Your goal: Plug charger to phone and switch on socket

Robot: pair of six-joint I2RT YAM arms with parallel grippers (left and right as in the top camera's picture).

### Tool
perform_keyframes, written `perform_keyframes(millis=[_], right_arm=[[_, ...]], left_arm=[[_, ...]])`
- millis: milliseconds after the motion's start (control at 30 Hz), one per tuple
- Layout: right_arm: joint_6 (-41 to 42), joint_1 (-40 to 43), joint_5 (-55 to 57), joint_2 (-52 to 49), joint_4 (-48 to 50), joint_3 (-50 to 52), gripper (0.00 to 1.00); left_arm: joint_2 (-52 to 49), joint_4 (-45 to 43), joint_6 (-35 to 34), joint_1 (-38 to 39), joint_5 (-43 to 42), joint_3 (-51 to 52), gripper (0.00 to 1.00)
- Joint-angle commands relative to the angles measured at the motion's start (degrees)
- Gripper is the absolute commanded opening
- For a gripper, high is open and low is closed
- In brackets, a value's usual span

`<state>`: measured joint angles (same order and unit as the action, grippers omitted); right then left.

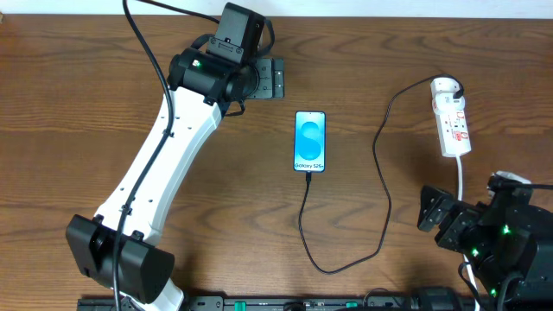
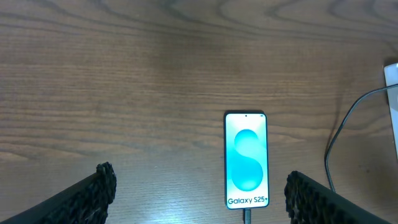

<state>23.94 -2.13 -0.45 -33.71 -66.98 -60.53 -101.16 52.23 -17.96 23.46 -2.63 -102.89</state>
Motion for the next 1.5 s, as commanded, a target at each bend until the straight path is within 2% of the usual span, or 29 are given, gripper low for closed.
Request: perform_keyframes(millis=[0, 267, 500, 667, 767, 967, 1233, 1467], right_arm=[[0.87, -0.55, -0.57, 0.07, -1.27, 0.37, 0.99], [-0.87, -0.55, 2.45, 0.07, -2.16, 0.37, 0.99], [-8.31, -0.98, -0.52, 0.31, 2.89, 0.90, 0.99], [-16.98, -0.98, -5.62, 1.46, 9.18, 4.17, 0.99], [-20.96, -0.98, -9.22, 3.39, 13.31, 8.15, 0.99], [-21.09, -1.18, -13.27, 10.21, 25.99, 19.91, 0.99], [-22.56, -5.86, -13.42, 21.84, 37.77, 34.40, 0.99], [-24.72, -5.55, -13.33, 27.47, 48.39, 44.19, 0.99]], left_arm=[[-0.42, 0.04, 0.55, 0.07, 0.74, -0.09, 0.89], [-0.42, 0.04, 0.55, 0.07, 0.74, -0.09, 0.89], [-0.42, 0.04, 0.55, 0.07, 0.74, -0.09, 0.89], [-0.42, 0.04, 0.55, 0.07, 0.74, -0.09, 0.89], [-0.42, 0.04, 0.55, 0.07, 0.74, -0.09, 0.89], [-0.42, 0.04, 0.55, 0.07, 0.74, -0.09, 0.89], [-0.42, 0.04, 0.55, 0.07, 0.74, -0.09, 0.89], [-0.42, 0.04, 0.55, 0.07, 0.74, -0.09, 0.89]])
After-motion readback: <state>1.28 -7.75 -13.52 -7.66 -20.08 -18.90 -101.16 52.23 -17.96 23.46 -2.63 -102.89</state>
